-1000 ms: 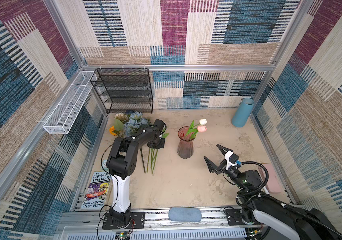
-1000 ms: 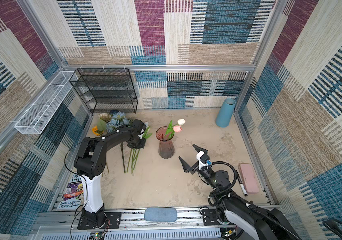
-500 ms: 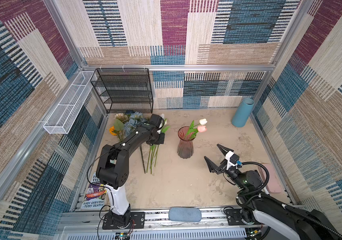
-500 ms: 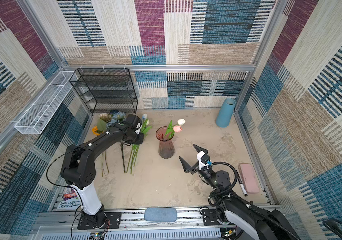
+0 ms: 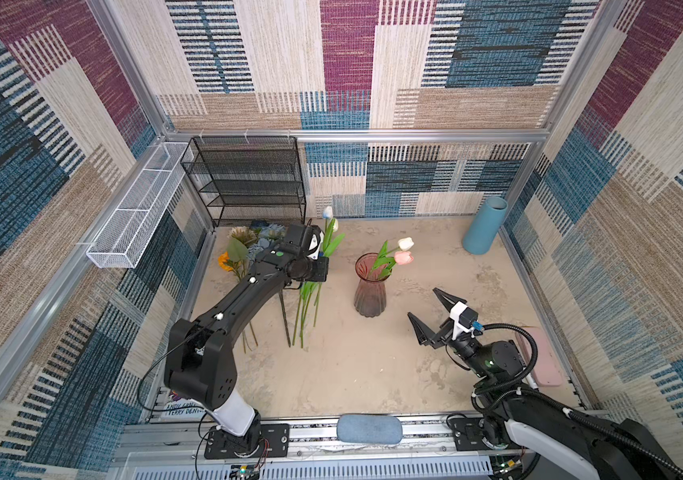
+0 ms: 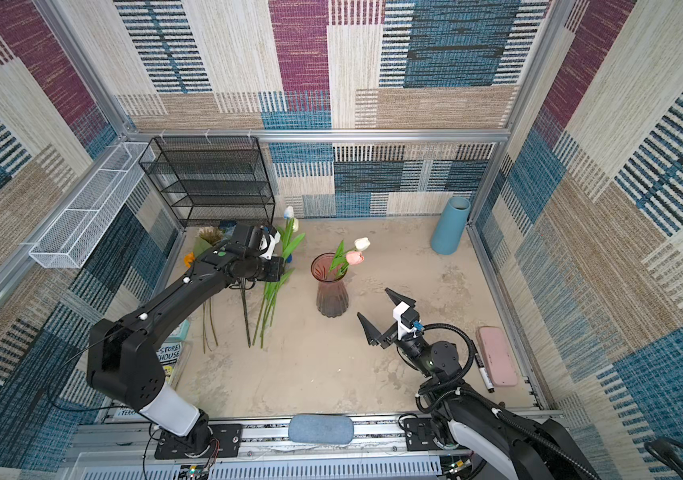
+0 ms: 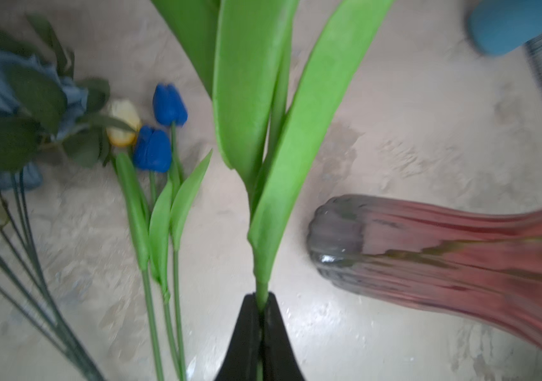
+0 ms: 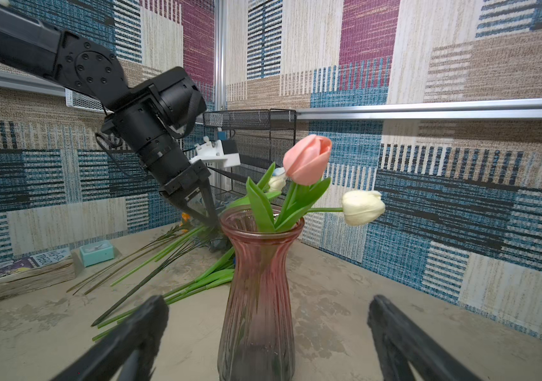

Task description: Arrange the flowers into the vase

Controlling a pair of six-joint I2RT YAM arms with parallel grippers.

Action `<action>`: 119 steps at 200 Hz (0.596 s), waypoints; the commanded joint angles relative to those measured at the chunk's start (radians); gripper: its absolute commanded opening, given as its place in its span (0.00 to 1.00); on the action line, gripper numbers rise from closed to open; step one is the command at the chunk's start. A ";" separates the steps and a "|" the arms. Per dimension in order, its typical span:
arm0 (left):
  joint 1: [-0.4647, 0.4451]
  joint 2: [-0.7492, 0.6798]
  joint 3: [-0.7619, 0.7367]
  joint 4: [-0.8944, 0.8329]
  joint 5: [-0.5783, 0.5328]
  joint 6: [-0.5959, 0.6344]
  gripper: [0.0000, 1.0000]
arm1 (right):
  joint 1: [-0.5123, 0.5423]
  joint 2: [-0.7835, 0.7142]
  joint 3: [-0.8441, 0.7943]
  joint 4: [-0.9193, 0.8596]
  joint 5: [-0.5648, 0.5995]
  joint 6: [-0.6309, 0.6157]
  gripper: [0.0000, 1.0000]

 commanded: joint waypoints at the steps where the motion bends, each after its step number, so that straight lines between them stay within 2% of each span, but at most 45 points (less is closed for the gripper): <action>1: -0.003 -0.146 -0.165 0.385 0.151 0.013 0.00 | 0.000 0.000 0.006 0.019 -0.007 0.000 0.98; 21: -0.006 -0.270 -0.314 0.657 0.221 -0.003 0.00 | 0.000 -0.017 0.001 0.016 -0.005 -0.003 0.98; 39: -0.006 -0.311 -0.365 0.741 0.216 0.006 0.00 | 0.000 -0.026 -0.003 0.016 0.006 -0.005 0.98; 62: -0.006 -0.277 -0.327 0.649 0.208 0.025 0.00 | 0.000 -0.020 0.000 0.016 -0.003 -0.002 0.98; 104: -0.005 -0.102 -0.237 0.324 0.017 0.008 0.01 | 0.000 -0.019 0.004 0.011 -0.009 0.000 0.98; 119: -0.006 -0.028 -0.195 0.231 -0.007 0.002 0.01 | 0.000 -0.017 0.003 0.012 -0.009 0.002 0.98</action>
